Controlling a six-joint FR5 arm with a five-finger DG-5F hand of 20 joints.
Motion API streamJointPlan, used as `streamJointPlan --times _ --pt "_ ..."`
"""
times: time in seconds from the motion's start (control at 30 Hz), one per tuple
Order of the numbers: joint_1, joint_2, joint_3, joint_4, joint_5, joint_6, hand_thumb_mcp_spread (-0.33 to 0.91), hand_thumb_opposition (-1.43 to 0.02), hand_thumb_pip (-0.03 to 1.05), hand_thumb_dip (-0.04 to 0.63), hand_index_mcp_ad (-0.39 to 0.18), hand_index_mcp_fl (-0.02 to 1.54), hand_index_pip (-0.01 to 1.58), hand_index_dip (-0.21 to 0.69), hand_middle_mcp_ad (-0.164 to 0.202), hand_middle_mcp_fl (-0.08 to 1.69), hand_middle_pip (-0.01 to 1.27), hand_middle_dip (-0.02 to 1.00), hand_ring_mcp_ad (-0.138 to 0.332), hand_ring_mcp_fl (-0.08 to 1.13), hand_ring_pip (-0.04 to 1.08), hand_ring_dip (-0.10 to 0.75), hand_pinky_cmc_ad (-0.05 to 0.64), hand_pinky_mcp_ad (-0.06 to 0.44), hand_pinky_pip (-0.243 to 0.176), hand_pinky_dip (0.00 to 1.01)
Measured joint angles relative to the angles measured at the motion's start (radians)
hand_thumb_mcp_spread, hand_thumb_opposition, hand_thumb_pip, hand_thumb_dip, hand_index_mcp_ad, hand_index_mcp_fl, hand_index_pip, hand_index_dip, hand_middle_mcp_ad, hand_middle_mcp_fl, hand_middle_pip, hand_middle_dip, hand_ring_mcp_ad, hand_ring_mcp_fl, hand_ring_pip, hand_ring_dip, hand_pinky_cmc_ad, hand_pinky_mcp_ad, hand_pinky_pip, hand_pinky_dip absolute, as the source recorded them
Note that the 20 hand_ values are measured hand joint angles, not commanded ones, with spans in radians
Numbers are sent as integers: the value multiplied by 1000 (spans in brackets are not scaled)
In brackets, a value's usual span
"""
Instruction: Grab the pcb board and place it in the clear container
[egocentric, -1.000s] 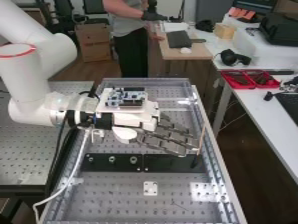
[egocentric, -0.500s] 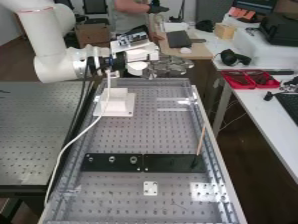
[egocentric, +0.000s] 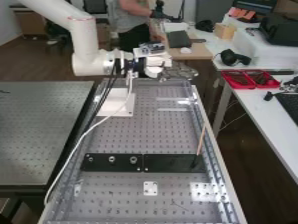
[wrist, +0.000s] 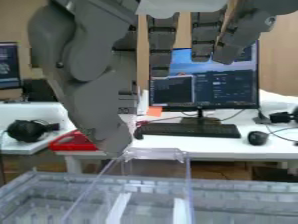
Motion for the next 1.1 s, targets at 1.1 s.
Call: streamJointPlan --times 1.1 --pt "53 -87 80 -125 226 87 466 -946 661 257 -113 194 1461 93 63 72 134 129 202 17 89 2 278 171 -89 391"
